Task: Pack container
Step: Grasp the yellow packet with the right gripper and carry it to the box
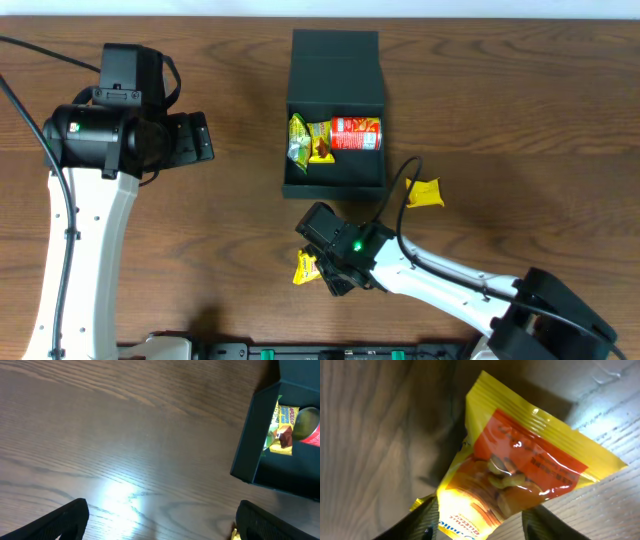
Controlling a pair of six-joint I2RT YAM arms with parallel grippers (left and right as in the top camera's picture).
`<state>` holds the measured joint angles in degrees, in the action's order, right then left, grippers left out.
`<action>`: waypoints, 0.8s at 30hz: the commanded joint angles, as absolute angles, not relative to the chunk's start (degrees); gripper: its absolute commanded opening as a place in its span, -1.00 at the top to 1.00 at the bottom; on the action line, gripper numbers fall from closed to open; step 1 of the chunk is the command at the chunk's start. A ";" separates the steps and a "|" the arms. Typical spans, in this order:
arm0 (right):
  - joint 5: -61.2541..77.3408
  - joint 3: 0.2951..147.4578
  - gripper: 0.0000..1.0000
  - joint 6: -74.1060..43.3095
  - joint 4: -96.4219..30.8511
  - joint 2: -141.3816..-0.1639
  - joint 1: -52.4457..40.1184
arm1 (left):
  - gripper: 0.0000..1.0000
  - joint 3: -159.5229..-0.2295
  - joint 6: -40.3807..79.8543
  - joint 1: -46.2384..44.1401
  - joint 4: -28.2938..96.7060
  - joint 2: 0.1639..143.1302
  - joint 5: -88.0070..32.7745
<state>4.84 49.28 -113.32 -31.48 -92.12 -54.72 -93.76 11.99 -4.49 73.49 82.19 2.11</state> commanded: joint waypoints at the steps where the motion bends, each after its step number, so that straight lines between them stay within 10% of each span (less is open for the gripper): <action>1: 3.25 48.99 0.07 -113.06 -31.51 -92.27 -55.59 | -0.91 -93.91 11.60 -4.14 73.71 82.39 3.16; 8: 3.20 48.99 0.57 -113.06 -31.53 -92.27 -55.59 | -0.91 -93.91 11.60 -4.14 73.71 82.39 3.16; 24: 3.27 49.01 0.97 -110.48 -30.92 -92.27 -55.57 | -0.91 -93.91 11.57 -4.14 73.69 82.39 3.16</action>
